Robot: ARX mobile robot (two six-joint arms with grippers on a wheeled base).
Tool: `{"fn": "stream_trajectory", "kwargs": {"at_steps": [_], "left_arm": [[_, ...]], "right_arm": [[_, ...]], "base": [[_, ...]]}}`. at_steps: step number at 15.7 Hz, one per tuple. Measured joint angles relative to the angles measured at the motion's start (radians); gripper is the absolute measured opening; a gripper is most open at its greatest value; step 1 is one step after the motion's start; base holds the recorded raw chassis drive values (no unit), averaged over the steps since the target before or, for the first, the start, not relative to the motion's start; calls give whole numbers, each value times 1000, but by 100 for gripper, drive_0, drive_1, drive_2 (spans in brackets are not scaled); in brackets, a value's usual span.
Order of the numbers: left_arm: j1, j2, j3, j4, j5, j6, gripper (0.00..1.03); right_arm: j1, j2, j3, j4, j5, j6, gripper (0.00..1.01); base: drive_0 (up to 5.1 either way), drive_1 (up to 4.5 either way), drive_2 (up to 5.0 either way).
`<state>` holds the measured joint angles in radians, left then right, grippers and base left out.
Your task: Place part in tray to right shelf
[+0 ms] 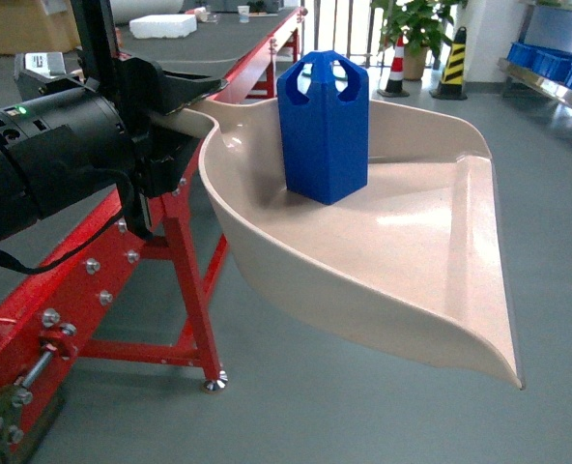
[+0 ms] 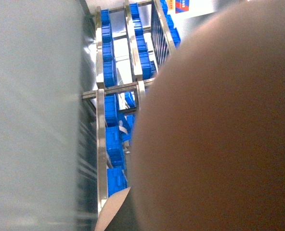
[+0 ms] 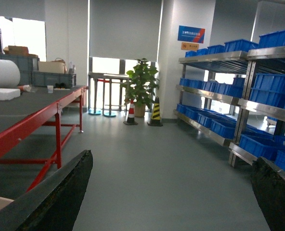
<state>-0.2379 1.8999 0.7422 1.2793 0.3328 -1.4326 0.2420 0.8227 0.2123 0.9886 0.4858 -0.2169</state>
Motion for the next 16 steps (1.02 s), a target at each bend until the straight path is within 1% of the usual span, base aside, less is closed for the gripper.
{"fn": "stream_trajectory", "kwargs": {"at_steps": [16], "left_arm": [[-1,0,0,1,0,-1,13]], "right_arm": [[0,0,0,3,0,1,98]], "base": [[503,-238,-238]]}}
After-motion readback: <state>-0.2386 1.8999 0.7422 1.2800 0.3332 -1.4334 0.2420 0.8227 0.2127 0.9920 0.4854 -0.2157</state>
